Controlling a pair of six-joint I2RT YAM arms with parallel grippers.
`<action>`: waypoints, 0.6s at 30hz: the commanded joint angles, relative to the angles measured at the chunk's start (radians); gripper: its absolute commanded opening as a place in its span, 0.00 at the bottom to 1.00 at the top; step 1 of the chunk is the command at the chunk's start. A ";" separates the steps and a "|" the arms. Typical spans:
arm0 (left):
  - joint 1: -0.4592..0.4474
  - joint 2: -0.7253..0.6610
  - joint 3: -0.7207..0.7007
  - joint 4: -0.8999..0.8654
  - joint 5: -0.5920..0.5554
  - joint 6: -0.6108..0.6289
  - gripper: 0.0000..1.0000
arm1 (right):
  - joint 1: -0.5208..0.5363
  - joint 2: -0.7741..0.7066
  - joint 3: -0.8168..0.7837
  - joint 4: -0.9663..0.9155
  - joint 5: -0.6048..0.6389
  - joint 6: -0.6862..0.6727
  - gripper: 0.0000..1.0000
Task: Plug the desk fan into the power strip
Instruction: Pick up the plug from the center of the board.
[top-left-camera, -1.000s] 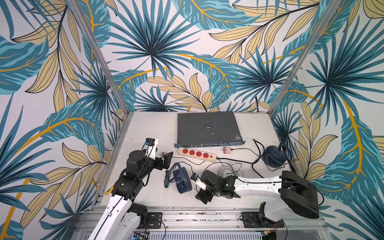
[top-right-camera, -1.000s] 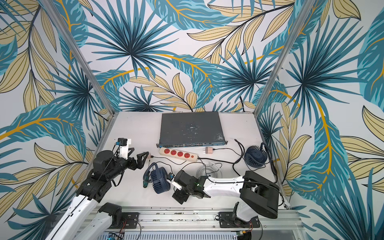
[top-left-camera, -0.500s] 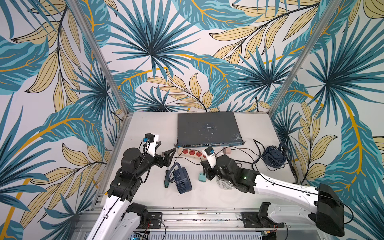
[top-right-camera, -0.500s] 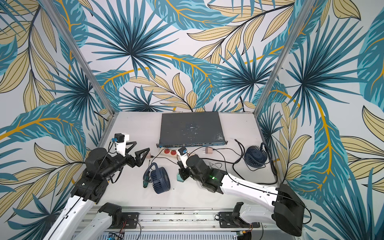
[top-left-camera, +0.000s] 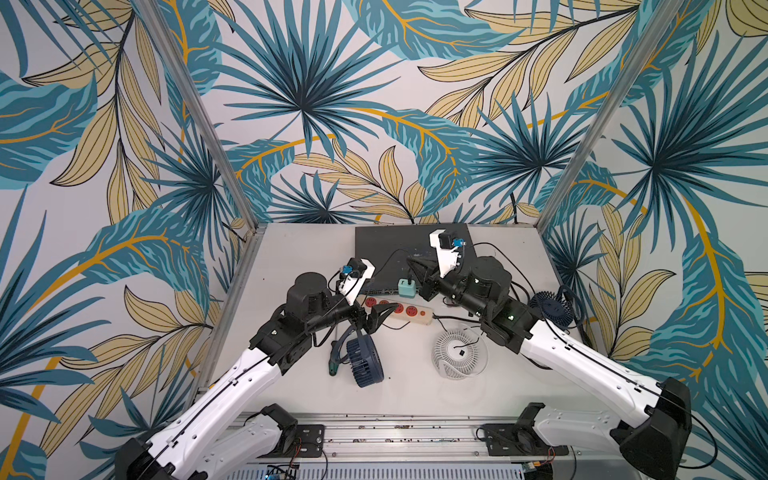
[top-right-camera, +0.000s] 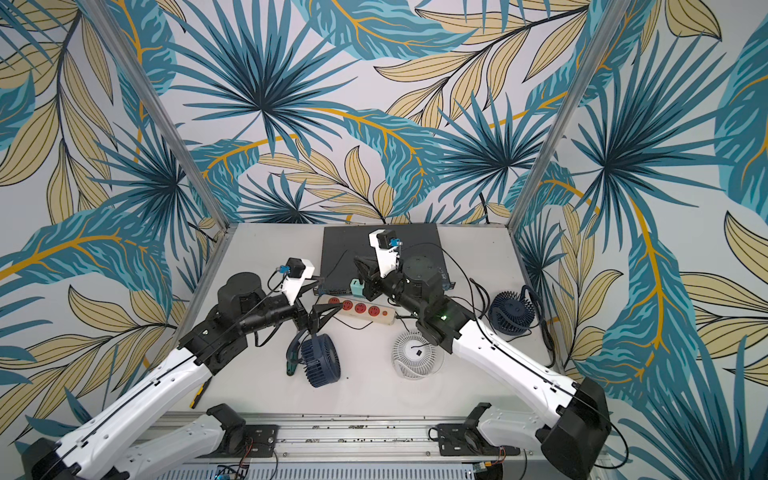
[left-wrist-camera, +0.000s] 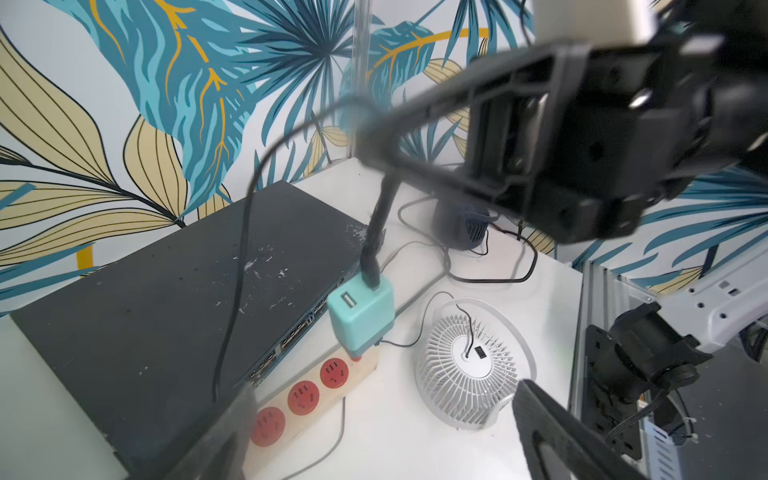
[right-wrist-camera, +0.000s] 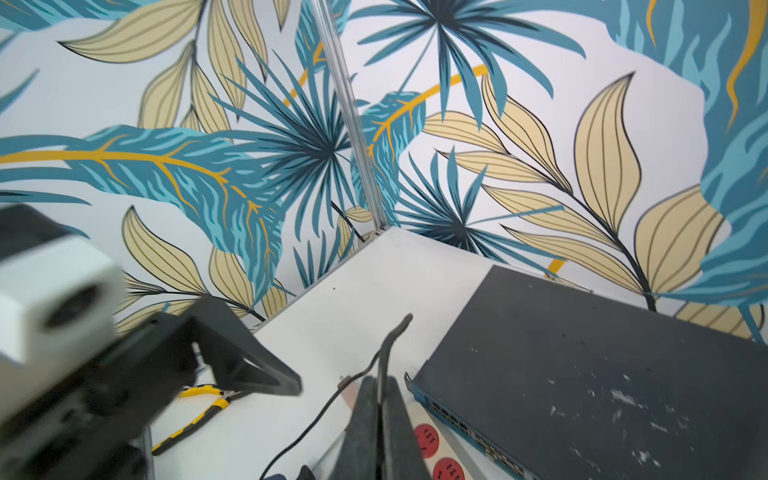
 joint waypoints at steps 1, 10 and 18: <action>-0.004 0.064 0.027 0.060 -0.019 0.049 1.00 | -0.015 0.021 0.061 -0.068 -0.169 -0.044 0.00; -0.002 0.093 -0.007 0.152 0.116 0.042 1.00 | -0.048 0.031 0.125 -0.161 -0.402 -0.065 0.02; -0.003 0.102 -0.018 0.136 0.278 0.048 0.94 | -0.071 0.022 0.122 -0.129 -0.477 -0.028 0.02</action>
